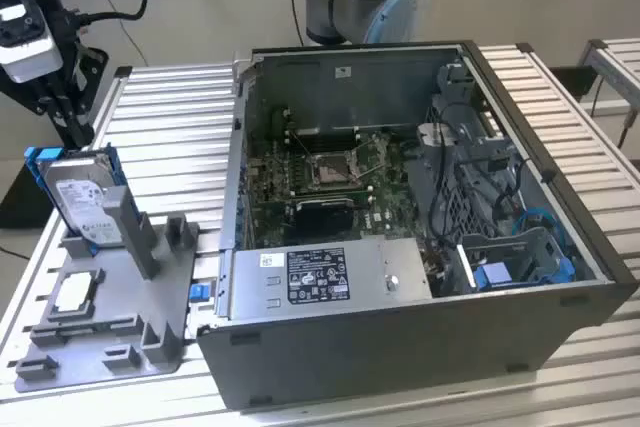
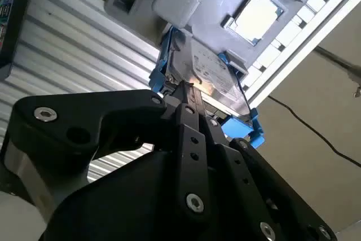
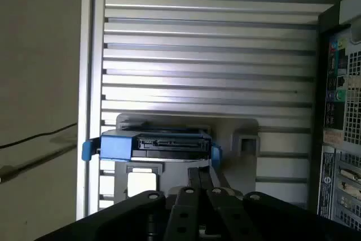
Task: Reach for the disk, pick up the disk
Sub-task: 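Reach for the disk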
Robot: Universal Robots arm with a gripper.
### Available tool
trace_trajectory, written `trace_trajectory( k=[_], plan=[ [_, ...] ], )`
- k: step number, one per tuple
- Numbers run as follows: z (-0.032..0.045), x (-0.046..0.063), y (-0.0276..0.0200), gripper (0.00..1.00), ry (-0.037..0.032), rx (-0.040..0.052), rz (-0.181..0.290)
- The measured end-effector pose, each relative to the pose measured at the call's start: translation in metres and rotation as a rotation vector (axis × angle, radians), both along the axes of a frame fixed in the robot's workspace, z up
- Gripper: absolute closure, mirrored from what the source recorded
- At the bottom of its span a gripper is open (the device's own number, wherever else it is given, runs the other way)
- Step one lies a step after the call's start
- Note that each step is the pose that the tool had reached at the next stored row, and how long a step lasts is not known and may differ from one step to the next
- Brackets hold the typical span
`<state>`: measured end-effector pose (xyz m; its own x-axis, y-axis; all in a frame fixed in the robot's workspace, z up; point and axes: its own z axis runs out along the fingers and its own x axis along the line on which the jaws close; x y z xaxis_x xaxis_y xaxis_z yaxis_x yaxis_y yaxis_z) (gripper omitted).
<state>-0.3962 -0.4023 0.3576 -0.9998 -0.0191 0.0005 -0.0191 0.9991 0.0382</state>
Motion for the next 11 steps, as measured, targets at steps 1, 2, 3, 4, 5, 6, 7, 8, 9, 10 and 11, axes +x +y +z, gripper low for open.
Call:
trace_trajectory(
  k=[1, 2, 3, 4, 5, 6, 7, 8, 9, 10, 11],
  plan=[
    [0.0, 0.0, 0.0, 1.0, 0.0, 0.0, 0.0],
    [0.0, 0.0, 0.0, 1.0, 0.0, 0.0, 0.0],
    [0.0, 0.0, 0.0, 1.0, 0.0, 0.0, 0.0],
    [0.0, 0.0, 0.0, 1.0, 0.0, 0.0, 0.0],
    [0.0, 0.0, 0.0, 1.0, 0.0, 0.0, 0.0],
    [0.0, 0.0, 0.0, 1.0, 0.0, 0.0, 0.0],
    [0.0, 0.0, 0.0, 1.0, 0.0, 0.0, 0.0],
    [0.0, 0.0, 0.0, 1.0, 0.0, 0.0, 0.0],
    [0.0, 0.0, 0.0, 1.0, 0.0, 0.0, 0.0],
    [0.0, 0.0, 0.0, 1.0, 0.0, 0.0, 0.0],
    [0.0, 0.0, 0.0, 1.0, 0.0, 0.0, 0.0]
  ],
)
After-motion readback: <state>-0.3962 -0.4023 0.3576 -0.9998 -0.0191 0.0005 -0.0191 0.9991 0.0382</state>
